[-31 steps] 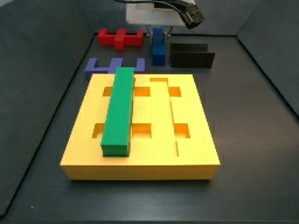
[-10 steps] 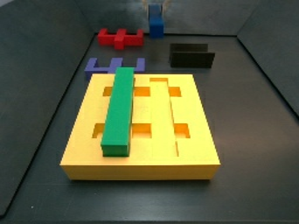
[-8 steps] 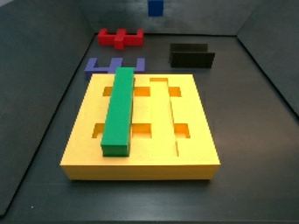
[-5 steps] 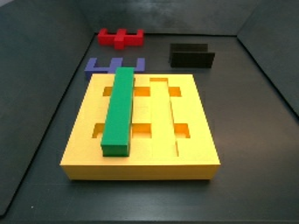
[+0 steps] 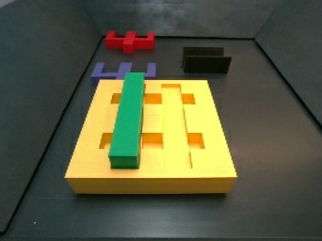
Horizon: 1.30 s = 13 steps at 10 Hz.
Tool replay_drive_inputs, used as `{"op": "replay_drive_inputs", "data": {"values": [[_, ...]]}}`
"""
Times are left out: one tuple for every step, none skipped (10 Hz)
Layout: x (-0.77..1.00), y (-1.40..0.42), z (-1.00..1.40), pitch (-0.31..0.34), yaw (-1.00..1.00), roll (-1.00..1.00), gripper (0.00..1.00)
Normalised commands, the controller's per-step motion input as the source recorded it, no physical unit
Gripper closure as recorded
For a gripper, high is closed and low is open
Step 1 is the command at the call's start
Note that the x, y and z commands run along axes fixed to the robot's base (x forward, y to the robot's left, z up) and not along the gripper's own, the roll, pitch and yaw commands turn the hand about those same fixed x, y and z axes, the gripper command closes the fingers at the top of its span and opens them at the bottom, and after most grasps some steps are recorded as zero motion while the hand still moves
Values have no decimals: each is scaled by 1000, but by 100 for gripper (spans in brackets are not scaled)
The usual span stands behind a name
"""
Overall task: Pick up the blue object. Move up. Move to above the board. Insert the blue object.
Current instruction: Move to above the board, then insert the blue object.
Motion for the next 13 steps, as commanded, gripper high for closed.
{"op": "replay_drive_inputs", "data": {"values": [[-107, -1400, 158, 93, -59, 56, 100], [-107, -1400, 161, 39, -23, 41, 100], [-110, -1400, 163, 18, -5, 30, 100], [-110, -1400, 166, 10, 2, 11, 100], [-107, -1400, 171, 15, 6, 7, 100], [-97, -1400, 182, 27, 6, -2, 100], [-80, -1400, 199, 59, 8, 0, 100], [-55, -1400, 208, 82, 7, 12, 100], [10, -664, 105, 112, 10, 13, 100], [68, -214, 46, 143, 3, 3, 100], [69, -3, 0, 0, 0, 0, 100], [254, -57, -1000, -89, 0, 0, 100], [163, -166, -1000, -11, 137, 66, 100]]}}
